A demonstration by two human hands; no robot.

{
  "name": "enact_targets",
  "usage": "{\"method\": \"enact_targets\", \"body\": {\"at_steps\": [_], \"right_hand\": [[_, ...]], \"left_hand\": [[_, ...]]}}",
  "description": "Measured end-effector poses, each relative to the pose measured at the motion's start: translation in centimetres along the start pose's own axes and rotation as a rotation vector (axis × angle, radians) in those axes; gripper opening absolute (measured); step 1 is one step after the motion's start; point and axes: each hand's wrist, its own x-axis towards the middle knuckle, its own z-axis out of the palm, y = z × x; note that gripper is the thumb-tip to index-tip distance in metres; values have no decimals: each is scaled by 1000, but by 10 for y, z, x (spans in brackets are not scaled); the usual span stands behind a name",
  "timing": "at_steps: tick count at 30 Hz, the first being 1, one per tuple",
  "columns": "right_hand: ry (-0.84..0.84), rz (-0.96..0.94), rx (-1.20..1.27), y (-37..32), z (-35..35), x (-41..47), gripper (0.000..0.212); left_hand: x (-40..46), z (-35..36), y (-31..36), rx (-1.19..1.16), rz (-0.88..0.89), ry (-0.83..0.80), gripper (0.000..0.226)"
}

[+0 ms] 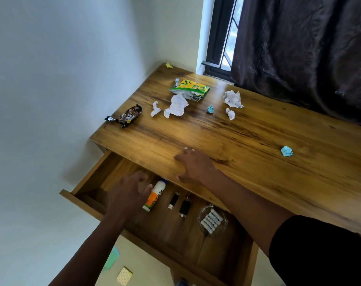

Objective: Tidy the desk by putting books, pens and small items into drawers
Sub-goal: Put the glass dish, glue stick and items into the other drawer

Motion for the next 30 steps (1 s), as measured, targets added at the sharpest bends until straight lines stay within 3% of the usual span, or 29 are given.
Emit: {"method": "enact_targets", "body": {"at_steps": [7, 17, 30], "right_hand": [[11, 29, 56, 3, 6, -2, 83], [67, 183, 140, -2, 27, -16, 71], [33, 40, 36, 20, 18, -15, 77]], "left_hand": [[7, -12, 6, 62, 161, -91, 76], [74, 4, 51, 147, 217, -248, 90], [67, 17, 55, 103, 107, -317, 93]]}}
